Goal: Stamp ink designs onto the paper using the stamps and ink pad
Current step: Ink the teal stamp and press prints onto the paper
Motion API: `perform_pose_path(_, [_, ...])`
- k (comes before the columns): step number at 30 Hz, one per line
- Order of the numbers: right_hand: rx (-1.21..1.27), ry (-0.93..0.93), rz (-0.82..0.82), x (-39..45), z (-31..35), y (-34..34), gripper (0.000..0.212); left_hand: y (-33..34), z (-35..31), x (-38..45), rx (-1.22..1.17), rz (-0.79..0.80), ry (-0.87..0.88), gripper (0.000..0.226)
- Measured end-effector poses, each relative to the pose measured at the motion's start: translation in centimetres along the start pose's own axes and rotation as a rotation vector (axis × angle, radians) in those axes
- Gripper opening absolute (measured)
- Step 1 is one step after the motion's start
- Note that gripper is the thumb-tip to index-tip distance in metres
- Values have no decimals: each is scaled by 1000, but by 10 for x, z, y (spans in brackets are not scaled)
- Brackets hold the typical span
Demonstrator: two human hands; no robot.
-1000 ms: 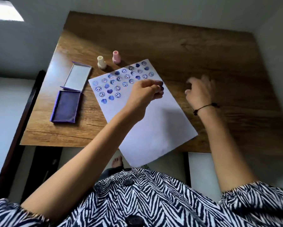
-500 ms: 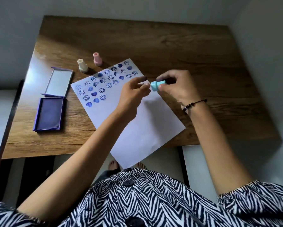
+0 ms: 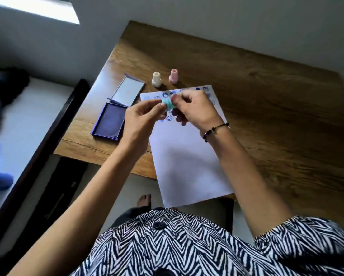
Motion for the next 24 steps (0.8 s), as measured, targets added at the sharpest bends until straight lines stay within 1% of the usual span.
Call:
perform_pose_path(3, [5,-109,62,12,21,34,13,-36,2,-8,-135,-78,-6,11])
perform_pose_path(5, [-35,-201,114,16,37,54,8,-57,8,-12,-247,-123,-44,21])
perform_pose_path(7, [-152,-315,158,20,52,71,11,-79,16,-17,-351,-206,-75,34])
perform_pose_path(8, [-224,-377,178,22,58,79,14,-88,19,-21,-388,-252,-78,37])
perform_pose_path(11, [-410,-504,271,31,64,108,21,-105,26,-31,-447,-344,-67,29])
perform_pose_path(14, [-570,-568,371,37,58,138,23,-112,32,-34,-462,-362,-81,23])
perform_pose_path(16, [-627,-620,408,33,53,151,22,-113,34,-35,-471,-374,-89,21])
perform_pose_path(19, [-638,-686,420,25,49,155,19,-112,35,-33,-473,-401,-89,21])
perform_pose_path(24, [-617,-675,460,38,59,154,18,-112,36,-33,-465,-430,-88,23])
Point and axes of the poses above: each hand's wrist, its own x-axis towards the middle knuckle, its own y-axis out of the palm, z = x × y, the point moved 7 cm from there along x, towards the middle knuckle, and after that the axes turned 15 degrees about -y, right-handed, at the moved point
